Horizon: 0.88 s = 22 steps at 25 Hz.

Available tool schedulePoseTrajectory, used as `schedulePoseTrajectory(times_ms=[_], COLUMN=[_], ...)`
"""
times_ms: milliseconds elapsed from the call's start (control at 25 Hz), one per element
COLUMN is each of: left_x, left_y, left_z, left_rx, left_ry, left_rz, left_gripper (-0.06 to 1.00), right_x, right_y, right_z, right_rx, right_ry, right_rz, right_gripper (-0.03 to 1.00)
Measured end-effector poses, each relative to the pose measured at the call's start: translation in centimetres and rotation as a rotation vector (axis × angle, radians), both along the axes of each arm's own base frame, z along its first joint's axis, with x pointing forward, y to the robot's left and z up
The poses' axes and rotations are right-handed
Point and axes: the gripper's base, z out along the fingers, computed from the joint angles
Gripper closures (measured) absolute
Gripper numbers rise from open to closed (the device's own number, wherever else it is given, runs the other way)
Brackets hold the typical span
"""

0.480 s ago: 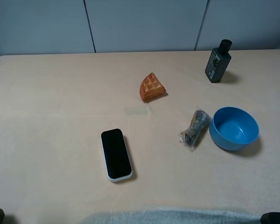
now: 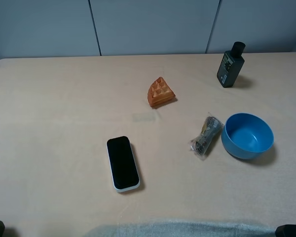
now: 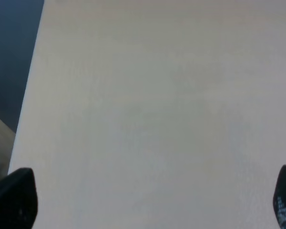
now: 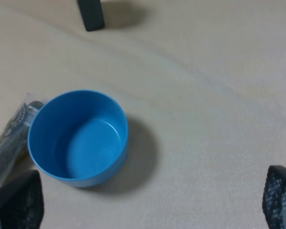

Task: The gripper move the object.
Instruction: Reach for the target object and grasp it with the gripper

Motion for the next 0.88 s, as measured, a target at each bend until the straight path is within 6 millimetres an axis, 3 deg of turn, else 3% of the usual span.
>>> schedulePoseTrajectory(times_ms=[680,880], left_x=[0.0,0.0], left_y=[0.0,0.0], left_z=[0.0,0.0], left_rx=[0.0,0.0], left_ry=[0.0,0.0], left_rz=[0.0,0.0], left_gripper=[-0.05,-0.05], right_x=[-0.5,0.8], right_y=[0.1,0.3], right_z=[2.3,2.4], right_rx=[0.015,0.03], right_ry=[-0.08,-0.012], right_rz=[0.006,0.014], right_gripper=[0.28,0.28])
